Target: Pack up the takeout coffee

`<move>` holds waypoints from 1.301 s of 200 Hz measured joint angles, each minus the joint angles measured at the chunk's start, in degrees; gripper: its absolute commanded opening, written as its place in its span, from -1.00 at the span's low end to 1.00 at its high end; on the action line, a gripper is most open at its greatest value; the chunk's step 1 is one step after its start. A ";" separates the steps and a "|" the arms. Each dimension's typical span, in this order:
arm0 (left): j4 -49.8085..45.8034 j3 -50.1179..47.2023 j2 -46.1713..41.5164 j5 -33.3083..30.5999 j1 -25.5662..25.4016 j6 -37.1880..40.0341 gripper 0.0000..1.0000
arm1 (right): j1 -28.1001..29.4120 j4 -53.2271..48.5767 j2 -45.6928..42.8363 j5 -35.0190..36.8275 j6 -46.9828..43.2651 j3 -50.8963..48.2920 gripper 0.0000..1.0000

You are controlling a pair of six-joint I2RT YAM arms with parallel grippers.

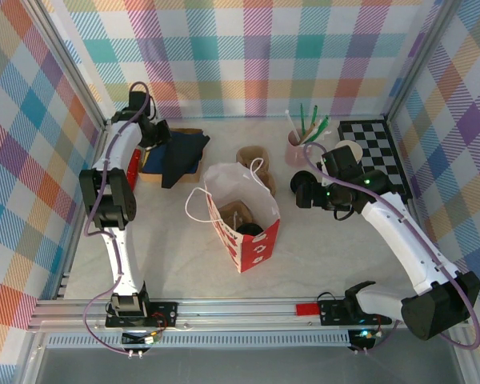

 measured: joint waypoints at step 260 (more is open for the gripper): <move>-7.87 7.45 0.98 -13.05 -9.51 12.63 0.50 | 1.05 0.96 -0.11 -2.62 -0.15 0.00 0.98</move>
